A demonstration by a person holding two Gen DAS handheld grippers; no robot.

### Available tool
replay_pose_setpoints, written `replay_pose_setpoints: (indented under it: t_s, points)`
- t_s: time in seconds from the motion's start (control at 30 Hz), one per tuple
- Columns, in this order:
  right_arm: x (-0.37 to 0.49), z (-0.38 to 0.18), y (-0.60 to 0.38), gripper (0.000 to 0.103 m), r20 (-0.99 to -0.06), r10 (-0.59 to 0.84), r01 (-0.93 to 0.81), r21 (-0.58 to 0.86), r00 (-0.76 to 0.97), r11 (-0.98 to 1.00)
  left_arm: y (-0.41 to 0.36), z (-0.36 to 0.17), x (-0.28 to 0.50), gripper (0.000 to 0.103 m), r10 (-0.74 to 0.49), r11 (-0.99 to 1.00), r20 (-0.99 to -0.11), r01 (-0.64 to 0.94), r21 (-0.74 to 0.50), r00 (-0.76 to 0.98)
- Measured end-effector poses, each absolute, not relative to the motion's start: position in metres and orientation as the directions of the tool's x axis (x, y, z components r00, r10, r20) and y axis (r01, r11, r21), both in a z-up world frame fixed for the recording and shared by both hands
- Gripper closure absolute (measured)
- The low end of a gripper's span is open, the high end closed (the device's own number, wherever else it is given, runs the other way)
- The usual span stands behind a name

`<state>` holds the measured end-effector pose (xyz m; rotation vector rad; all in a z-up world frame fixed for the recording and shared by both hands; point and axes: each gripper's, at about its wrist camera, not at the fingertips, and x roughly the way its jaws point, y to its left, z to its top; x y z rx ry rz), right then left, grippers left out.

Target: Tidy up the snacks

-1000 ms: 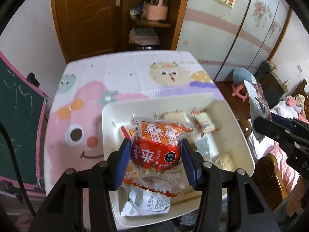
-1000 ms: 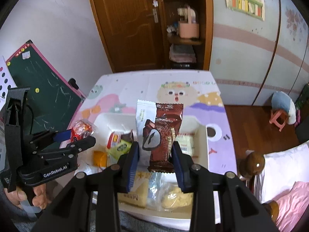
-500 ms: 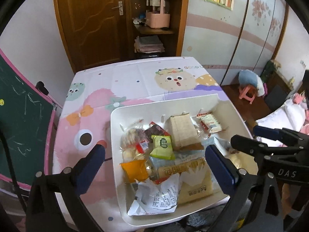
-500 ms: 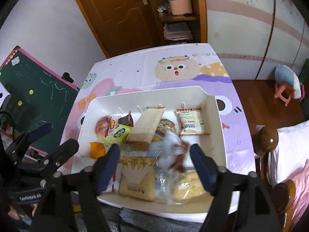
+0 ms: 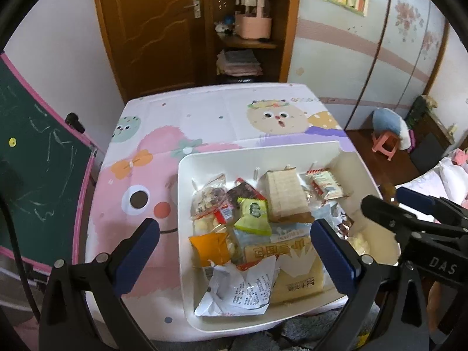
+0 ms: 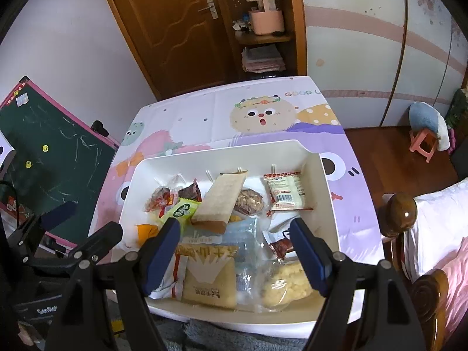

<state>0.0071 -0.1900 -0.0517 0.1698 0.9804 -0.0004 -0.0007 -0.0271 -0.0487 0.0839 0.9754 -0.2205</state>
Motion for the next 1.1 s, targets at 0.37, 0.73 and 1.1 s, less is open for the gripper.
replay_pose_setpoints:
  t_s: [0.37, 0.73, 1.1]
  points:
    - [-0.004, -0.024, -0.177, 0.025, -0.792, 0.092, 0.04, 0.145, 0.604, 0.989, -0.013, -0.029, -0.004, 0.0, -0.072, 0.99, -0.835, 0.138, 0.005, 0.545]
    - [-0.012, -0.004, -0.162, 0.025, -0.759, 0.078, -0.002, 0.1, 0.646, 0.995, -0.007, 0.001, -0.019, 0.0, -0.061, 0.994, -0.786, 0.111, 0.01, 0.615]
    - [-0.011, -0.002, -0.158, 0.025, -0.758, 0.067, 0.005, 0.092, 0.649, 0.996, -0.004, 0.005, -0.02, 0.0, -0.062, 0.994, -0.786, 0.108, 0.006, 0.616]
